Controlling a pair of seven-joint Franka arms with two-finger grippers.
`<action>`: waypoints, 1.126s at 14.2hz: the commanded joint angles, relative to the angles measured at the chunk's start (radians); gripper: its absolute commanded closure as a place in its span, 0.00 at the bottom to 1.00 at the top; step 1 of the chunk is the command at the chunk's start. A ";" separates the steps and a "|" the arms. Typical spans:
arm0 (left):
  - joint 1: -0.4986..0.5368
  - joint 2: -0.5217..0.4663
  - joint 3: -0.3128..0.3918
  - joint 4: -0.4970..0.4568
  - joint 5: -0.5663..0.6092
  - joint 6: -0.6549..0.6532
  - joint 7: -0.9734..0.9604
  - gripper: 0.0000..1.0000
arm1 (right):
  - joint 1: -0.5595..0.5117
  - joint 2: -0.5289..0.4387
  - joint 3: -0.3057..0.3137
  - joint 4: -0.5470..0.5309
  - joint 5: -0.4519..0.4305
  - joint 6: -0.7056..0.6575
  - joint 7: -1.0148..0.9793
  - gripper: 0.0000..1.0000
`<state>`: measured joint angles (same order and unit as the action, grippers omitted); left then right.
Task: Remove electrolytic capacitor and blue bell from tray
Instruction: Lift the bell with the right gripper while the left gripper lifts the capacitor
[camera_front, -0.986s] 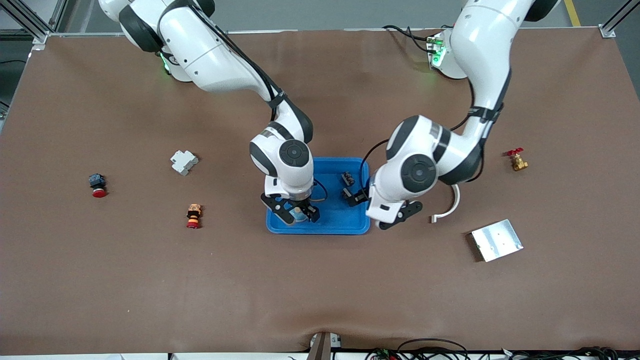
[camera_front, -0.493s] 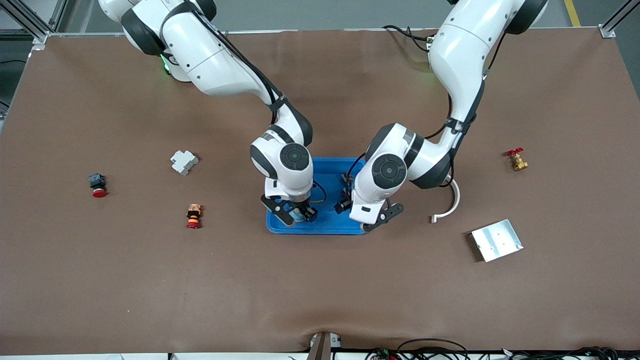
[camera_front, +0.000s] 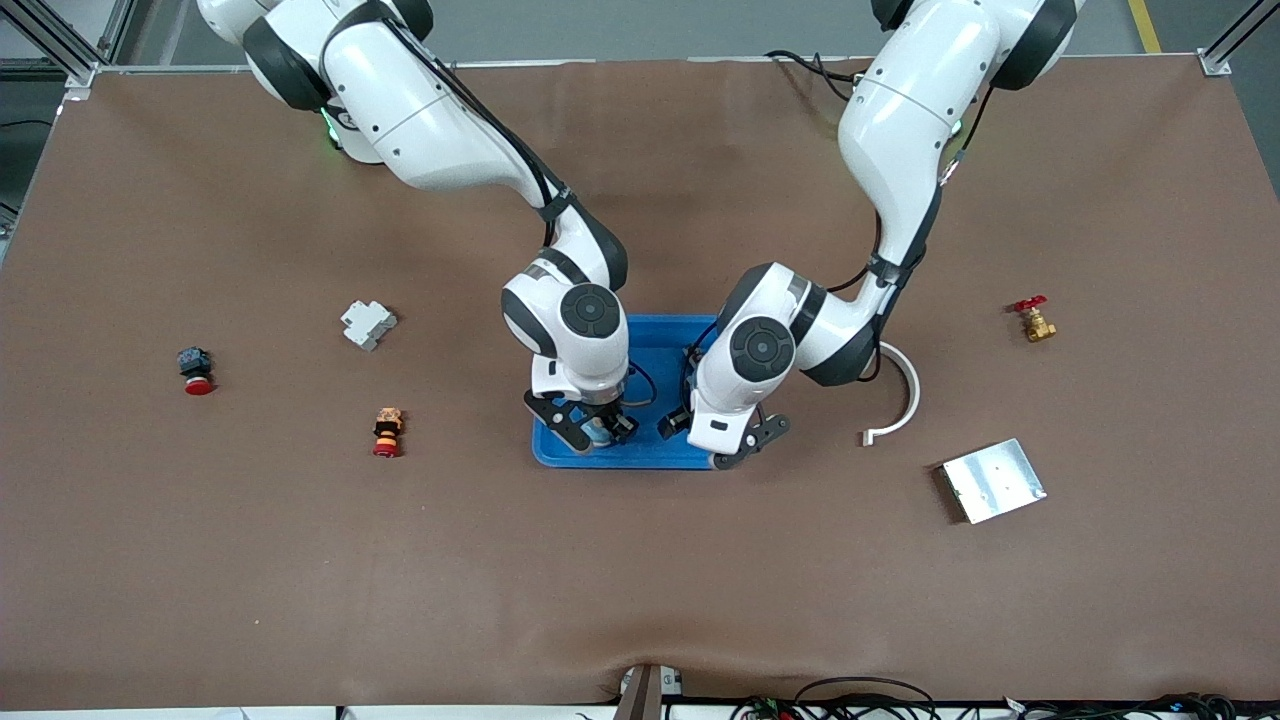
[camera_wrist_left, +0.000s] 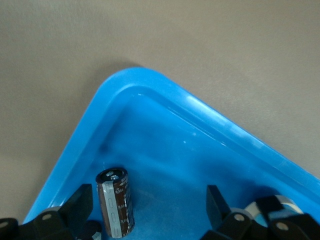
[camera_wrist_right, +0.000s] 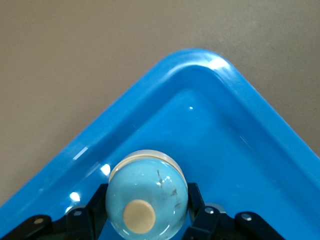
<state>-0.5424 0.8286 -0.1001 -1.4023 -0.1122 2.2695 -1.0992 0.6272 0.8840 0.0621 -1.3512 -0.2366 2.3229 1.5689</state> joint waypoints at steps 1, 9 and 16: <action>-0.016 0.018 0.011 0.014 0.020 0.008 -0.039 0.00 | -0.021 -0.042 0.024 0.030 0.002 -0.081 -0.019 1.00; -0.036 0.040 0.013 -0.017 0.023 -0.007 -0.119 0.00 | -0.220 -0.200 0.091 0.100 0.030 -0.390 -0.421 1.00; -0.037 0.043 0.013 -0.030 0.037 -0.007 -0.143 0.34 | -0.412 -0.494 0.093 -0.178 0.059 -0.404 -0.783 1.00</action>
<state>-0.5673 0.8733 -0.0983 -1.4364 -0.1010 2.2693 -1.2003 0.2747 0.5194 0.1331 -1.3660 -0.1967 1.8994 0.8729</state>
